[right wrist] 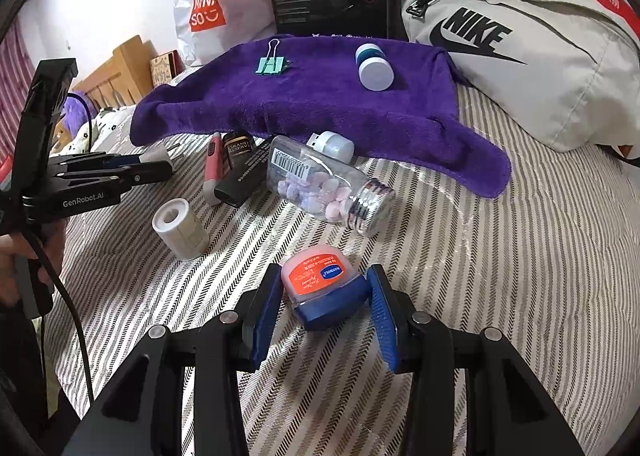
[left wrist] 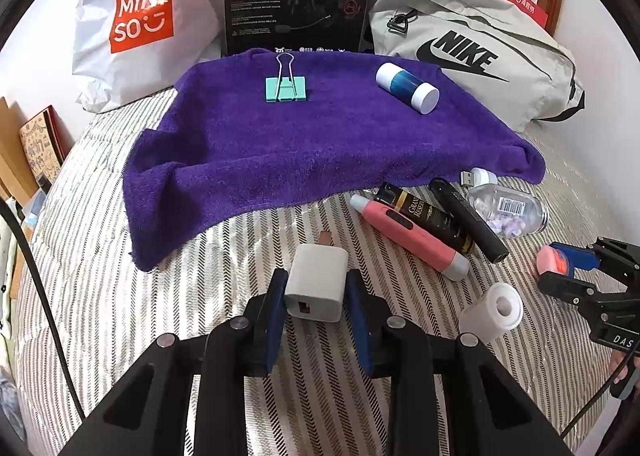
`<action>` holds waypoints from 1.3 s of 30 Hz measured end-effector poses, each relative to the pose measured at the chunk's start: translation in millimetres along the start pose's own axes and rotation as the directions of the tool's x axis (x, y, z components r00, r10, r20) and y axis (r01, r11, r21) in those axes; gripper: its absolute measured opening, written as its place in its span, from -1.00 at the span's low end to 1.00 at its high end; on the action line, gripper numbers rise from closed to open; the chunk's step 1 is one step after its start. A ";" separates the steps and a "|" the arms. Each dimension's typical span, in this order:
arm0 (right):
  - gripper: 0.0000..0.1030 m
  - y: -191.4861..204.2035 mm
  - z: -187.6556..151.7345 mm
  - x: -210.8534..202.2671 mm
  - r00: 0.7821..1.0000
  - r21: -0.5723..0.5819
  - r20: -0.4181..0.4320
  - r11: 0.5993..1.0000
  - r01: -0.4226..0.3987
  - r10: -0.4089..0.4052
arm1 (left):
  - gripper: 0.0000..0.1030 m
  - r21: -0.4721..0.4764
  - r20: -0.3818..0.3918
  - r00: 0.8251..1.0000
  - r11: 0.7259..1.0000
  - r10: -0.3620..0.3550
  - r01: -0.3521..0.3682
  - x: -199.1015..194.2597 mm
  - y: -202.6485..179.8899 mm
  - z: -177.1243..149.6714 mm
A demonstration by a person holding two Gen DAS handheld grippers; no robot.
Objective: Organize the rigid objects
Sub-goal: 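Carry the charger in the left tool while the right tool carries the tin toward the towel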
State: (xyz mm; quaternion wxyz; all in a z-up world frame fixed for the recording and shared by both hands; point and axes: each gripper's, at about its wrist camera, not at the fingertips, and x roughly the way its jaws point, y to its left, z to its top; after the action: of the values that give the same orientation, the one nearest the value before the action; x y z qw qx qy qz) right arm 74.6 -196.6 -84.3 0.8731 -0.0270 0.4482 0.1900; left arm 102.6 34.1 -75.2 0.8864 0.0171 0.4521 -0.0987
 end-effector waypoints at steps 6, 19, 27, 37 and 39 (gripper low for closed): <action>-0.16 -5.5 1.5 -3.4 1.000 0.019 0.000 1.000 -0.018 0.018 | -0.47 0.005 0.004 1.000 1.000 -0.006 0.006 -5.4 0.0 1.5; -0.16 -2.5 18.2 -12.8 0.999 0.012 0.022 0.999 -0.032 0.031 | -0.47 -0.015 0.023 1.000 1.000 -0.012 0.012 -14.9 4.7 0.1; -0.16 4.4 28.1 -16.7 0.998 0.003 0.047 0.999 -0.047 0.047 | -0.47 -0.042 0.054 0.998 0.999 -0.028 0.030 -30.1 16.3 1.8; -0.16 6.9 35.4 -14.4 0.997 -0.001 0.053 0.998 -0.063 0.063 | -0.48 -0.056 0.062 0.997 0.998 -0.038 0.041 -32.2 23.0 7.3; -0.16 6.0 37.3 -13.3 0.997 0.000 0.052 0.998 -0.064 0.063 | -0.48 -0.060 0.066 0.997 0.997 -0.044 0.048 -31.6 24.0 9.4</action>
State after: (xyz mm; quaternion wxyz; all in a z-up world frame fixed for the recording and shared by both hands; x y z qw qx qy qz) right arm 94.3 -187.0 -50.7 0.8780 -0.0071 0.4260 0.2179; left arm 96.7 61.5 -45.6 0.8980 -0.0237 0.4264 -0.1058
